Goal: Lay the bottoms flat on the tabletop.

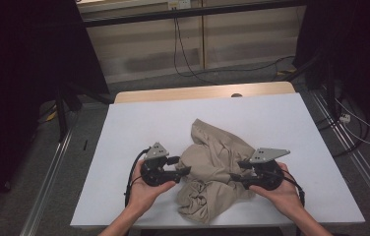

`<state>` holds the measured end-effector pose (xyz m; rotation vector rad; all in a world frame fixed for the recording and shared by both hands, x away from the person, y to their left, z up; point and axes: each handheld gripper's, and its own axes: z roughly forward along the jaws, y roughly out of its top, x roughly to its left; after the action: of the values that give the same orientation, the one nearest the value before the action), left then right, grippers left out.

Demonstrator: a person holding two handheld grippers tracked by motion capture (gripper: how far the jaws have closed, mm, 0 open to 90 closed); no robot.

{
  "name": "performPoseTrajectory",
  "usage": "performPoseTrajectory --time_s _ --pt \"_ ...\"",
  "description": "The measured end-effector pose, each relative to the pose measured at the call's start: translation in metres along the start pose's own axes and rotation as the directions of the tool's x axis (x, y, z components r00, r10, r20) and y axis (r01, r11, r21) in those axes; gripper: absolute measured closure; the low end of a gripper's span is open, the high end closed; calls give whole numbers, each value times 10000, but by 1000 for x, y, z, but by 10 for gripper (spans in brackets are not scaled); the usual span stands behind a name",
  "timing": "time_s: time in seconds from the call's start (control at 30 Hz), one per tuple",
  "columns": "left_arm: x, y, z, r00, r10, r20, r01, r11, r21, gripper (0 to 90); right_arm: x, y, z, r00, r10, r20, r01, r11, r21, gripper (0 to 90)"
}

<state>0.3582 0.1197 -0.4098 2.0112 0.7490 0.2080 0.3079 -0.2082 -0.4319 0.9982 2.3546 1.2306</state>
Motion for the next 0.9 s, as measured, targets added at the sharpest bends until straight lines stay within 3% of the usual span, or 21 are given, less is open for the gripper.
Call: performPoseTrajectory --time_s 0.1,0.23,0.27,0.33,0.47,0.5,0.53,0.57,0.6,0.63,0.67,0.9 --pt "8 11 12 9993 258 -279 -260 9996 -97 434 -6 -3 -7 9989 192 417 -191 9998 -46 523" --pt "19 20 52 9984 490 -273 -482 9984 312 399 -15 -12 -16 9944 634 850 -627 9980 -106 589" --pt "21 21 63 9984 505 -272 -487 9968 632 367 -17 -13 -18 9932 666 956 -655 9977 -144 599" --pt "21 21 82 9978 597 -281 -572 9949 833 315 -20 -14 -19 9927 728 957 -713 9973 -191 607" --pt "16 14 111 9951 987 -48 -969 9841 1491 305 -22 -17 -16 9916 762 1049 -763 9971 -27 599" --pt "15 11 115 9940 1088 -73 -1066 9841 1418 328 -22 -18 -14 9917 722 1067 -736 9972 91 595" --pt "14 11 115 9945 1043 -87 -1021 9849 1401 325 -22 -18 -12 9920 688 1061 -705 9974 127 593" --pt "14 11 113 9952 959 219 -980 9848 1432 376 -22 -18 -12 9920 693 1055 -711 9974 133 589" --pt "14 11 111 9945 844 621 -927 9849 1459 559 -22 -17 -11 9920 690 1053 -708 9974 132 588" --pt "13 10 110 9954 788 553 -861 9856 1455 707 -22 -17 -10 9920 698 1048 -714 9974 107 587" --pt "11 11 107 9951 852 503 -921 9832 1574 755 -23 -17 -10 9918 694 1073 -711 9974 115 587" --pt "5 1 82 9965 752 363 -808 9777 1940 794 -24 -19 -10 9906 756 1144 -779 9968 156 576"
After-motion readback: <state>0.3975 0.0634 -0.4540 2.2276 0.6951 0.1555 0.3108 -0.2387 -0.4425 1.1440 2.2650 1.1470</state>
